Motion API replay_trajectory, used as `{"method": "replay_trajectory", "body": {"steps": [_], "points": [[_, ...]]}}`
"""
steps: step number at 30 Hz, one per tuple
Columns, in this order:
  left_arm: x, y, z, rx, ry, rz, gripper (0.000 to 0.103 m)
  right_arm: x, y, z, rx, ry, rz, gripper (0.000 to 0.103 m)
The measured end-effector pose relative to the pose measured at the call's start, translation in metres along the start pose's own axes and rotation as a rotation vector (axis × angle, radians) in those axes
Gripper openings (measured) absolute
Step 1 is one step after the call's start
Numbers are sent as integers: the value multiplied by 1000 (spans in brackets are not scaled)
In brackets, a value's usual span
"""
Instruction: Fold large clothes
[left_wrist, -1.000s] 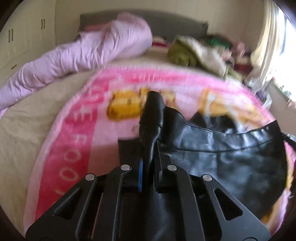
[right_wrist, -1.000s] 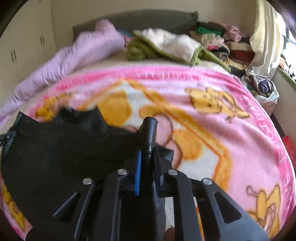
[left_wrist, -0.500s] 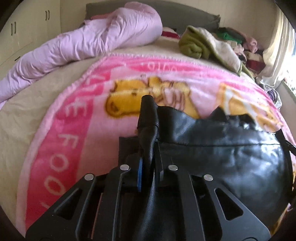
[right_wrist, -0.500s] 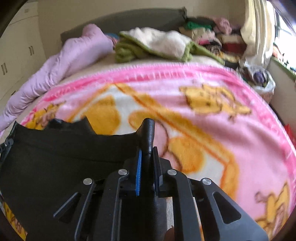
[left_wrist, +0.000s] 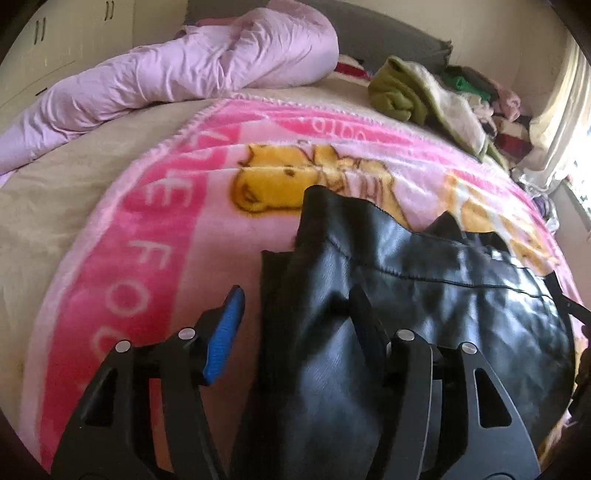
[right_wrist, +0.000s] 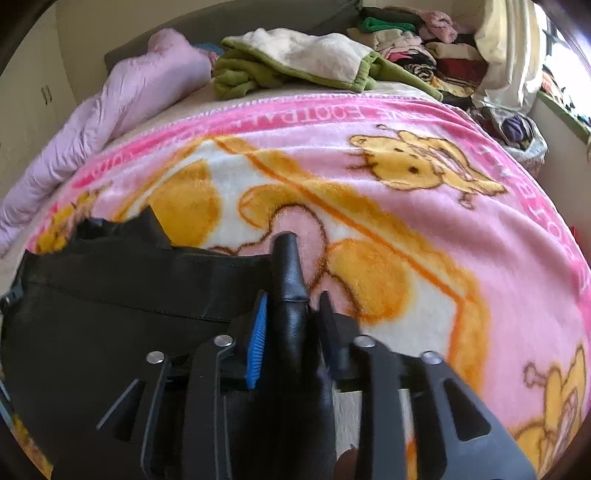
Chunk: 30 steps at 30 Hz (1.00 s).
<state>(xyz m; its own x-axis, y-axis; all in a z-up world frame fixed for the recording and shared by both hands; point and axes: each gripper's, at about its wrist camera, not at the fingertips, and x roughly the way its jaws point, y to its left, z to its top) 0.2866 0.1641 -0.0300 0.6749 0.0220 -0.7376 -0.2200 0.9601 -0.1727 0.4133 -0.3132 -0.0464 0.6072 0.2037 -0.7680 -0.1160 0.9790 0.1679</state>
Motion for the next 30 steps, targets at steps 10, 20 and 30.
{"method": "replay_trajectory", "body": {"steps": [10, 20, 30], "points": [[-53, 34, -32, -95, -40, -36, 77, -71, -29, -60, 156, -19, 127, 76], [-72, 32, -47, -79, -38, -36, 85, -106, -34, -99, 181, -30, 174, 82], [-70, 15, -58, -31, -1, -61, 85, -93, -34, -108, 231, 27, 191, 84]]}}
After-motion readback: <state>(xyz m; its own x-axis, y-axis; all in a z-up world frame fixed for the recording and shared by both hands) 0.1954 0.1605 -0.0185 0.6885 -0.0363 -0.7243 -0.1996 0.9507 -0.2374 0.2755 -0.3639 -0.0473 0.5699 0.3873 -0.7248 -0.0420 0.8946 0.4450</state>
